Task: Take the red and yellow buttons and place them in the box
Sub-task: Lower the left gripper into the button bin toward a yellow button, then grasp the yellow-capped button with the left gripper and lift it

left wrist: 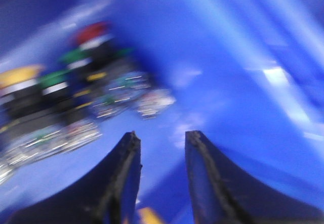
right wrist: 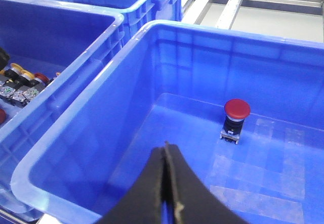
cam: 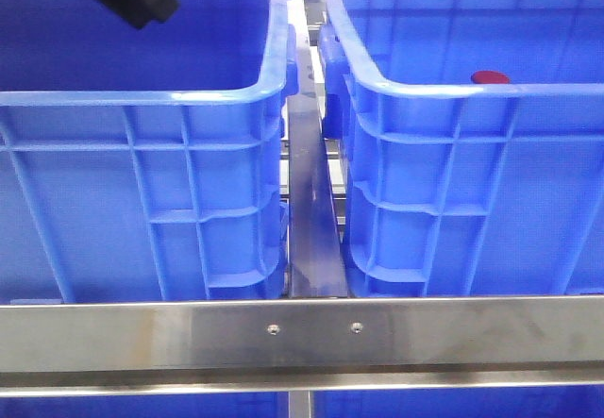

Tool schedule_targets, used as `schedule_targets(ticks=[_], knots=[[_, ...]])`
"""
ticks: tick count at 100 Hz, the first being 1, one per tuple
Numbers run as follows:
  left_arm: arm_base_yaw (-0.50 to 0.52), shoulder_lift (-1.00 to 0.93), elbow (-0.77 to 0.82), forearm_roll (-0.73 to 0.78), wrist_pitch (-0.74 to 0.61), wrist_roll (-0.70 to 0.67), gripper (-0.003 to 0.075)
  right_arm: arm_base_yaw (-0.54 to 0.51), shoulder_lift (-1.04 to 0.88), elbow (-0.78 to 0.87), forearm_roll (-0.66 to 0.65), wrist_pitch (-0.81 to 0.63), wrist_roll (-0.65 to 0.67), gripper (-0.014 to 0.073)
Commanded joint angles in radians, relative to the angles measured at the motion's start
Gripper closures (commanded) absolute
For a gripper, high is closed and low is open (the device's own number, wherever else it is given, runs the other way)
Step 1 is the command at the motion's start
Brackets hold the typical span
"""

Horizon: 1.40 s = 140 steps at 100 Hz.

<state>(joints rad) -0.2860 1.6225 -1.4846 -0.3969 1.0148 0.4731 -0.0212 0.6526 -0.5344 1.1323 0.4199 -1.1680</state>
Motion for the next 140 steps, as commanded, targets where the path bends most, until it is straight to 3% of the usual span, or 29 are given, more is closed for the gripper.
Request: schedule_targets(ticks=[1,20,48,56,70,75,140], knots=[[0.003,-0.047,-0.031,0.086,-0.071,-0.101,0.0499,-0.003,-0.004,-0.023,0.032,-0.021,-0.006,0.0662],[0.003,-0.047,-0.031,0.253,-0.107,-0.199,0.0499,-0.003,-0.004,-0.023,0.032,-0.018,-0.006,0.0662],[0.003,-0.047,-0.031,0.272,-0.127,-0.204,0.0474,-0.003,-0.004,-0.023,0.032,-0.018,-0.006,0.0662],[0.003,-0.042,-0.031,0.272,-0.127,-0.204,0.0405,-0.003,-0.004,-0.023,0.032,-0.018,-0.006,0.0662],[0.003,-0.010,-0.031,0.268,-0.129,-0.204,0.0171,-0.003,-0.004,-0.023,0.032,-0.018,-0.006,0.0662],[0.003,0.005,-0.031,0.268,-0.131,-0.204,0.0132,-0.003,-0.004,-0.023,0.032,-0.018,-0.006,0.0662],[0.003,0.152,-0.031,0.266,-0.234,-0.205,0.0133,-0.003,-0.004,-0.023,0.032,-0.018,-0.006,0.0662]])
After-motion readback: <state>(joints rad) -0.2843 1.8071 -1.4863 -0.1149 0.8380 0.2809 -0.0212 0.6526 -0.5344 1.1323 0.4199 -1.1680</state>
